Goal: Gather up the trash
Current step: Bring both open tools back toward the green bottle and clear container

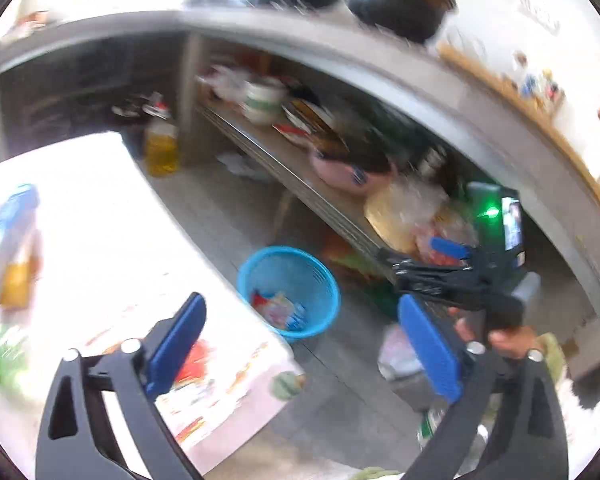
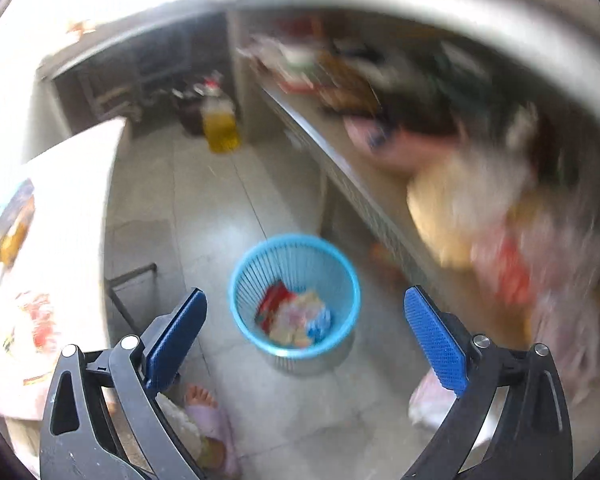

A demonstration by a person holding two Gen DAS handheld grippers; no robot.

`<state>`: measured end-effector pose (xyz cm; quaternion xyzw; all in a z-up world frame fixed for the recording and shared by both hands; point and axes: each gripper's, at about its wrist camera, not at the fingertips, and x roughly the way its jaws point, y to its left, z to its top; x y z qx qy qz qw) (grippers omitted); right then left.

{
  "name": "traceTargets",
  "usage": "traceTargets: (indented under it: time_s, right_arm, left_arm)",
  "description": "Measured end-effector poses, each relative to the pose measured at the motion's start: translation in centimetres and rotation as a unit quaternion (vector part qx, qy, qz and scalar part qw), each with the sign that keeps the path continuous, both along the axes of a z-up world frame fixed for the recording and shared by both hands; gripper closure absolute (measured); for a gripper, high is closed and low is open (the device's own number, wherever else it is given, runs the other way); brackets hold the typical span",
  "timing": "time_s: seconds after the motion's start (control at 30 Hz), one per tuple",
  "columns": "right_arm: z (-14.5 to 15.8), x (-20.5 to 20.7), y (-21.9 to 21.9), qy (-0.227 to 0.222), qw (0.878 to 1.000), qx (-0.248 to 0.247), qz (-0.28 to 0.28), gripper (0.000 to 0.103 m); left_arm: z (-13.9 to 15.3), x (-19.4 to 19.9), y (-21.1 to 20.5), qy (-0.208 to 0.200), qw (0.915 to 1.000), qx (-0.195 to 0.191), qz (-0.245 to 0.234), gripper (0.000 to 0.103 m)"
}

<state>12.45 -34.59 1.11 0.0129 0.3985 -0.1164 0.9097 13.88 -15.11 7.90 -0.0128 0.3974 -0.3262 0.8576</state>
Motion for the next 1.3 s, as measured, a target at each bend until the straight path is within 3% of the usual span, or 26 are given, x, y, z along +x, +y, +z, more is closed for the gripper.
traceTargets:
  time_s: [0.23,0.43,0.5,0.63,0.73,0.8,0.9,1.13,1.2,1.3]
  right_arm:
    - [2.7,0.9,7.5,-0.037,0.992,0.005,0.118,0.008]
    - [3.9,1.5,12.8,-0.066,0.972,0.073,0.212,0.008]
    - [4.1,1.7,14.9,-0.057,0.963,0.099,0.244,0.008]
    - [3.7,2.7,19.6,-0.010,0.925,0.193,0.328,0.008]
    - [3.1,3.2,24.3,0.031,0.886,0.235,0.398,0.014]
    - [2.4,3.3,27.9,0.061,0.864,0.219,0.449,0.014]
    - [1.5,3.0,33.2,0.086,0.835,0.154,0.521,0.014]
    - [-0.9,3.1,40.3,0.132,0.780,0.045,0.610,0.013]
    - [-2.0,3.5,41.5,0.150,0.772,0.025,0.618,0.013]
    - [-3.1,4.3,42.4,0.163,0.773,0.002,0.613,0.013]
  left_arm:
    - [0.2,-2.9,10.6,0.008,0.9911,-0.040,0.126,0.006]
    - [-0.1,-6.6,18.9,-0.001,0.9736,-0.047,0.223,0.006]
    - [-0.6,-8.0,21.3,-0.007,0.9655,-0.055,0.254,0.006]
    - [-2.1,-9.6,25.5,0.004,0.9489,-0.078,0.306,0.006]
    - [-2.9,-10.3,28.2,0.013,0.9363,-0.094,0.338,0.006]
    - [-3.4,-10.5,29.5,0.020,0.9295,-0.095,0.356,0.006]
    - [-4.0,-10.7,31.0,0.028,0.9203,-0.077,0.382,0.006]
    - [-5.1,-11.4,33.8,0.030,0.9046,-0.036,0.424,0.006]
    - [-5.4,-11.5,34.3,0.034,0.9026,-0.036,0.428,0.006]
    - [-6.0,-11.6,35.0,0.042,0.9002,-0.043,0.431,0.006]
